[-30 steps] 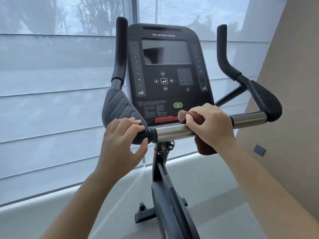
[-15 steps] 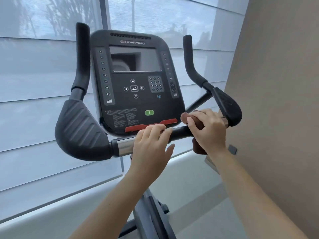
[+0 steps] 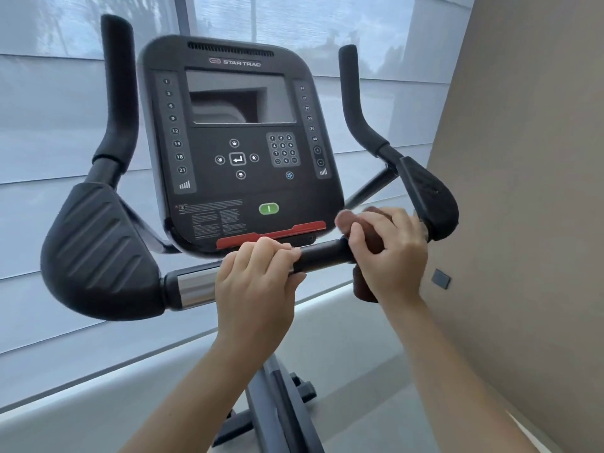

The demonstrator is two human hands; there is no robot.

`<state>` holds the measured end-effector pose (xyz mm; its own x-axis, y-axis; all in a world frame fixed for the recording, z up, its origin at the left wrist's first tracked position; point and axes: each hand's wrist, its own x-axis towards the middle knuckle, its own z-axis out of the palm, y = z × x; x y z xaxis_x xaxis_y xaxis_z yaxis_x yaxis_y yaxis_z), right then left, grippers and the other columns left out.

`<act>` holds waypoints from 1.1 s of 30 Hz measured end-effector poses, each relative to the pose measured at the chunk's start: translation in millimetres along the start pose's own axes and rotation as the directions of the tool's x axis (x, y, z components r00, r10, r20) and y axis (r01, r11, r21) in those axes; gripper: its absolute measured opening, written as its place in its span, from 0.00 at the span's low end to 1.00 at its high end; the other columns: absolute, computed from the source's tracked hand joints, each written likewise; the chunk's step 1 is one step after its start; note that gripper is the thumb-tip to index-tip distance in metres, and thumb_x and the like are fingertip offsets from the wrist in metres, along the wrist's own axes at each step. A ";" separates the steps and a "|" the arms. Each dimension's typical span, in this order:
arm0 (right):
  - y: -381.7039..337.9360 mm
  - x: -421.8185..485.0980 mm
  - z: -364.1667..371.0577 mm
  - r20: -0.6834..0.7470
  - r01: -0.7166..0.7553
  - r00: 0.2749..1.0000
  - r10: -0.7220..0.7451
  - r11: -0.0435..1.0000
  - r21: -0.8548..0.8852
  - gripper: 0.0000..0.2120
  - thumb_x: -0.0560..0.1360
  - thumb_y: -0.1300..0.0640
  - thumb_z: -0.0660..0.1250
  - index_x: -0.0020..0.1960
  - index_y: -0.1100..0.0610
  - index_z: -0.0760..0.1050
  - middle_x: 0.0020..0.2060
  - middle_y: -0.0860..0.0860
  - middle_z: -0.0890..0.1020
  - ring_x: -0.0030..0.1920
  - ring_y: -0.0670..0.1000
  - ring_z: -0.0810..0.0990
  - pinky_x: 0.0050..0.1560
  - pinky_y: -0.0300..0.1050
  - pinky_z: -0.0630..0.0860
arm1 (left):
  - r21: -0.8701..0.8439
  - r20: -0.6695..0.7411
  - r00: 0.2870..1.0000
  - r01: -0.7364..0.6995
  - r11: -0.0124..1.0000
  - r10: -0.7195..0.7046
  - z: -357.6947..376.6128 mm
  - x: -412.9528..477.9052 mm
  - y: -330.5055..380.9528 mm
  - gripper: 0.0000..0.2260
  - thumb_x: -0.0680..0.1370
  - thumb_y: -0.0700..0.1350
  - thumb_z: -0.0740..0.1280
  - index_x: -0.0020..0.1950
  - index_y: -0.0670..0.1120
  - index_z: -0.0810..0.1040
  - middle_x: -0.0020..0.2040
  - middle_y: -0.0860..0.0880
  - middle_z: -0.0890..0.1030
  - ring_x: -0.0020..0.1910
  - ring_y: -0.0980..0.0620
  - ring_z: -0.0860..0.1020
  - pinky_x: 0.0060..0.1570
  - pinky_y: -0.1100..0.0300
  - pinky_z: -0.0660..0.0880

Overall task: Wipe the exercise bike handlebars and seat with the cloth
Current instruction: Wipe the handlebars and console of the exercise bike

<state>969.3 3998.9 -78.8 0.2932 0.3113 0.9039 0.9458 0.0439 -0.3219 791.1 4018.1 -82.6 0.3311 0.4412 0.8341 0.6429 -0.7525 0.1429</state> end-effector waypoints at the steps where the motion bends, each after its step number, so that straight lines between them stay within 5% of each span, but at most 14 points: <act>1: -9.8 -4.9 4.8 0.005 0.059 0.998 -0.059 0.998 0.005 0.11 0.71 0.52 0.64 0.44 0.57 0.81 0.42 0.55 0.82 0.41 0.56 0.78 0.46 0.47 0.75 | 0.004 0.007 1.000 0.003 1.000 -0.003 -0.5 0.2 0.9 0.09 0.66 0.40 0.75 0.44 0.42 0.80 0.41 0.47 0.81 0.40 0.43 0.77 0.41 0.56 0.66; 6: 12.4 3.4 -2.3 0.086 0.336 0.936 -0.341 0.940 0.067 0.11 0.71 0.51 0.67 0.46 0.58 0.82 0.42 0.55 0.83 0.40 0.57 0.79 0.41 0.51 0.77 | 0.018 0.020 0.999 0.040 0.999 -0.041 -0.9 1.7 4.6 0.11 0.64 0.38 0.76 0.43 0.43 0.80 0.40 0.46 0.80 0.38 0.43 0.77 0.41 0.55 0.66; 13: 63.7 7.3 -9.2 -0.094 0.071 0.993 -0.076 0.996 -0.052 0.12 0.72 0.54 0.65 0.48 0.61 0.81 0.45 0.60 0.81 0.45 0.60 0.78 0.45 0.52 0.77 | 0.031 0.020 0.999 0.029 0.999 -0.029 -0.2 2.7 4.1 0.08 0.67 0.42 0.69 0.44 0.43 0.79 0.41 0.47 0.80 0.39 0.43 0.77 0.43 0.57 0.64; 21: 54.7 -11.1 24.3 -0.259 0.377 0.896 -0.361 0.926 0.013 0.13 0.73 0.49 0.61 0.51 0.55 0.77 0.44 0.60 0.83 0.47 0.55 0.77 0.46 0.50 0.77 | 0.064 0.003 0.999 0.044 0.997 -0.044 3.6 3.6 6.4 0.08 0.66 0.43 0.68 0.44 0.42 0.79 0.41 0.46 0.80 0.40 0.42 0.77 0.43 0.58 0.64; 28: 52.2 -19.5 42.7 -0.451 0.065 0.892 -0.014 0.993 0.099 0.12 0.74 0.51 0.60 0.50 0.56 0.77 0.46 0.61 0.81 0.49 0.60 0.78 0.48 0.58 0.76 | 0.096 -0.034 0.999 0.034 0.995 -0.031 9.5 1.7 8.3 0.09 0.66 0.42 0.68 0.44 0.41 0.79 0.42 0.44 0.80 0.40 0.41 0.76 0.44 0.57 0.64; 33: 51.2 -23.8 45.2 -0.426 0.275 0.878 -0.219 0.959 0.074 0.13 0.73 0.50 0.61 0.51 0.55 0.77 0.47 0.60 0.81 0.46 0.62 0.79 0.47 0.55 0.77 | 0.113 -0.053 0.999 -0.005 0.994 0.011 14.3 -0.2 2.7 0.09 0.70 0.45 0.63 0.45 0.41 0.78 0.43 0.44 0.79 0.43 0.47 0.70 0.45 0.56 0.64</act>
<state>1004.4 4036.6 -129.5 0.1099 -0.1402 0.9840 0.9769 0.1979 -0.0809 802.6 4023.0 -90.1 0.3012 0.4066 0.8625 0.7152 -0.6946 0.0777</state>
